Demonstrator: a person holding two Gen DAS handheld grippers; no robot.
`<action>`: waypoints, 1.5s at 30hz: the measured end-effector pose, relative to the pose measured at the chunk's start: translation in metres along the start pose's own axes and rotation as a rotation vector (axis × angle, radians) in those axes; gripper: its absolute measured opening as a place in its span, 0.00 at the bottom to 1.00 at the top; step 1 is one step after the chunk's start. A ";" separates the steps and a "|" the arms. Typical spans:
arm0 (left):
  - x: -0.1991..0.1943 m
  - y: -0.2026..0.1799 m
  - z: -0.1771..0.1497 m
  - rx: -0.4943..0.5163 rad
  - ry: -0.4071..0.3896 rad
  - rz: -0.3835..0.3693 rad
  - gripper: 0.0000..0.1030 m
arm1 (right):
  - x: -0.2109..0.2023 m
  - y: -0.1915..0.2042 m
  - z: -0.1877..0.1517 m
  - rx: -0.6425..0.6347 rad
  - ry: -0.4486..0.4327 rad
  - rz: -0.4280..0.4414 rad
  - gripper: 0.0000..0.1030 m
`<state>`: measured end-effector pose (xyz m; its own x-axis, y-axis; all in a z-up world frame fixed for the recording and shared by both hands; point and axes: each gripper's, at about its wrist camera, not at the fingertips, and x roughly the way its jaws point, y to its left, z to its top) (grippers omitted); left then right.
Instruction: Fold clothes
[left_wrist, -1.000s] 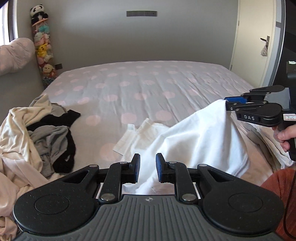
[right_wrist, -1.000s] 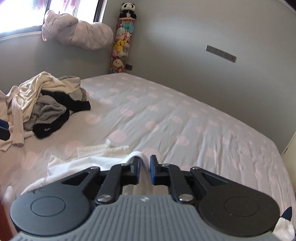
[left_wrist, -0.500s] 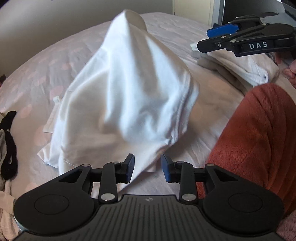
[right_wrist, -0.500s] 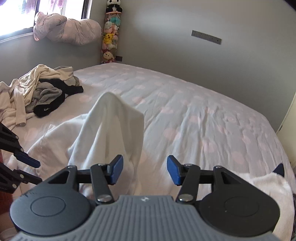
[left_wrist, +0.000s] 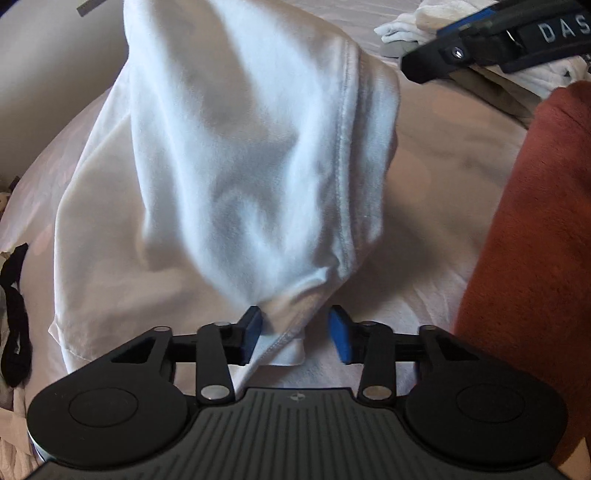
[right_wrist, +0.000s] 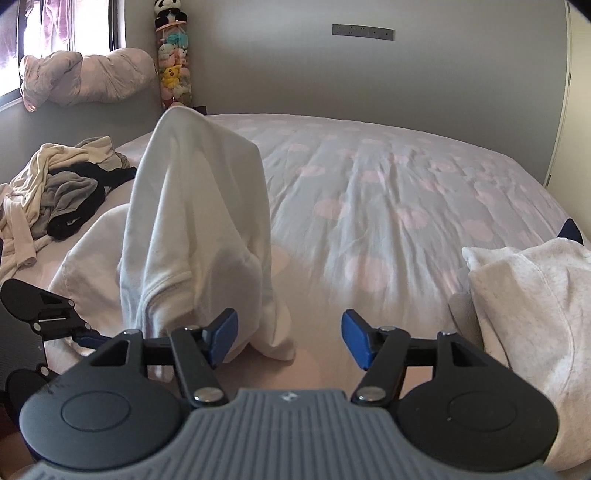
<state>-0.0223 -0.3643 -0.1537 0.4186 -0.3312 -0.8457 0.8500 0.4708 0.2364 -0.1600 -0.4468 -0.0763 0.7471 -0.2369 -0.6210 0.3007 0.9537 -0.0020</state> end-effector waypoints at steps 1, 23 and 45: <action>-0.002 0.003 -0.001 -0.023 -0.009 0.001 0.21 | 0.001 0.002 0.000 -0.010 0.005 0.000 0.64; -0.129 0.175 0.034 -0.439 -0.341 0.109 0.06 | -0.014 0.086 0.002 -0.382 -0.084 0.099 0.63; -0.193 0.225 0.005 -0.498 -0.454 0.191 0.04 | -0.081 0.062 0.067 -0.523 -0.276 -0.115 0.06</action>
<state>0.0900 -0.1982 0.0651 0.7305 -0.4629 -0.5022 0.5457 0.8377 0.0217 -0.1619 -0.3805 0.0264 0.8747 -0.3163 -0.3673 0.1093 0.8670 -0.4862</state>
